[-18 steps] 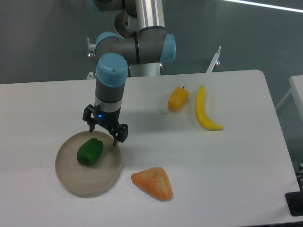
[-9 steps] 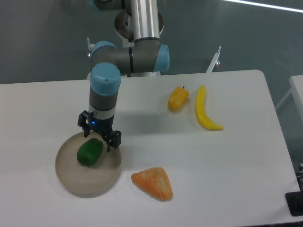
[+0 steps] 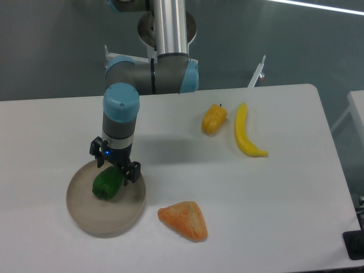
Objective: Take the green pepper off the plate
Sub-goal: 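Lower the open gripper around the green bell pepper, then close the gripper on the green bell pepper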
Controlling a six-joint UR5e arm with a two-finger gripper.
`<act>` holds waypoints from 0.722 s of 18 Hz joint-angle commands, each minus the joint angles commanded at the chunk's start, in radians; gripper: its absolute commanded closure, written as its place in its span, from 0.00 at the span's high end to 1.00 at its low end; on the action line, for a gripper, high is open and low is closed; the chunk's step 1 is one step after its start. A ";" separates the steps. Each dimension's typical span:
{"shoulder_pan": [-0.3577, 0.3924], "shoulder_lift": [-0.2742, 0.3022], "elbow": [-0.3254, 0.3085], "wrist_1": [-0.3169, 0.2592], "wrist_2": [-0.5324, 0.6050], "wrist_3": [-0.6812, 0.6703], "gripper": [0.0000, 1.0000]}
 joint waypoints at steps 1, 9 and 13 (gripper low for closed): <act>-0.002 -0.002 0.002 0.000 0.000 0.000 1.00; -0.008 -0.011 0.011 -0.002 0.000 0.002 0.76; -0.008 -0.011 0.017 -0.002 -0.002 0.005 0.47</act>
